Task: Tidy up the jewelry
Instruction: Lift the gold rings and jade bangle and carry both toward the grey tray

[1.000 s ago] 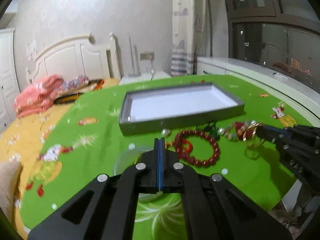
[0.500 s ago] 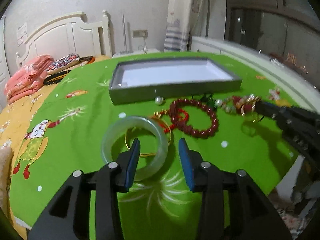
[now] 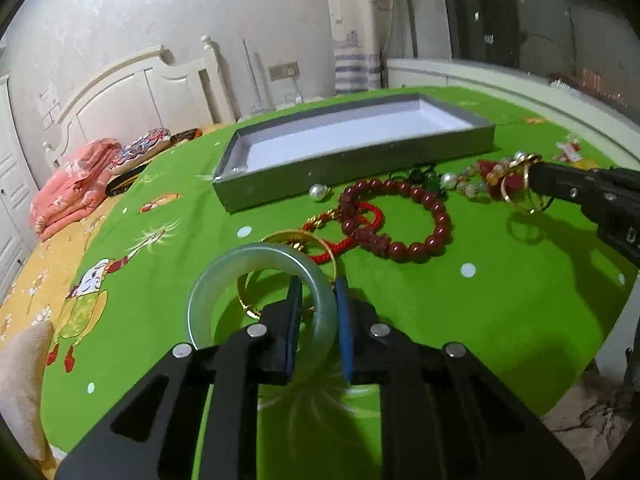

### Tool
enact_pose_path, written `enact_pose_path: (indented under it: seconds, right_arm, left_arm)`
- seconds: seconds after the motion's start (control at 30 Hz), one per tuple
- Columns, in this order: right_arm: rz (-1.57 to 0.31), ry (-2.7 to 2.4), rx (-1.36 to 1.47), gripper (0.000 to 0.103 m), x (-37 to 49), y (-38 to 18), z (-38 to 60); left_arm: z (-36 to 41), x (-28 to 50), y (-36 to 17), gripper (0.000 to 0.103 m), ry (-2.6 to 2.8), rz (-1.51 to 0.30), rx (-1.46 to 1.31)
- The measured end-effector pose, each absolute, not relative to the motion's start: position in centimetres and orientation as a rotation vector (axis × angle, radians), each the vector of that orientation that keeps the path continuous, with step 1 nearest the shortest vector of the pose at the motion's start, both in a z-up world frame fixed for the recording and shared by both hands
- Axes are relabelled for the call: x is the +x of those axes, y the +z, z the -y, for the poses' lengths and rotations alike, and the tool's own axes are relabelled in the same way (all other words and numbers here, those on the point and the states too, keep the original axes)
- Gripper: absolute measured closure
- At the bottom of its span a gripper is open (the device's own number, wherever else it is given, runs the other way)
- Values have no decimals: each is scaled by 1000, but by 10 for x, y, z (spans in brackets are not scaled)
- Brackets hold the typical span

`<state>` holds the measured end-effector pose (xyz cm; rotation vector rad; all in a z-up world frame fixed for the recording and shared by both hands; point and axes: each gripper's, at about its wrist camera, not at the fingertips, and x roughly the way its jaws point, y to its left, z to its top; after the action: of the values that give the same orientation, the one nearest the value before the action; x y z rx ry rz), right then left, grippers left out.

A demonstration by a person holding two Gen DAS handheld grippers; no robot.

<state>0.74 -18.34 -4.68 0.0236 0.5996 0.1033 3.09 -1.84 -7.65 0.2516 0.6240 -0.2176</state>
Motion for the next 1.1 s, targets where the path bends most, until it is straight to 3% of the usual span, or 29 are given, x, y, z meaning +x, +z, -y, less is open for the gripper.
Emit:
enact_pose_path:
  seconds: [0.3, 0.6, 1.1]
  right_arm:
    - [-595, 122, 8, 94, 9, -43, 178]
    - [-569, 122, -27, 94, 22, -36, 166]
    - [-530, 75, -48, 94, 109, -4, 161]
  left_arm:
    - [-12, 23, -48, 89, -183, -540, 135]
    - [7, 33, -39, 88, -176, -515, 170]
    - [28, 97, -7, 88, -185, -522, 131]
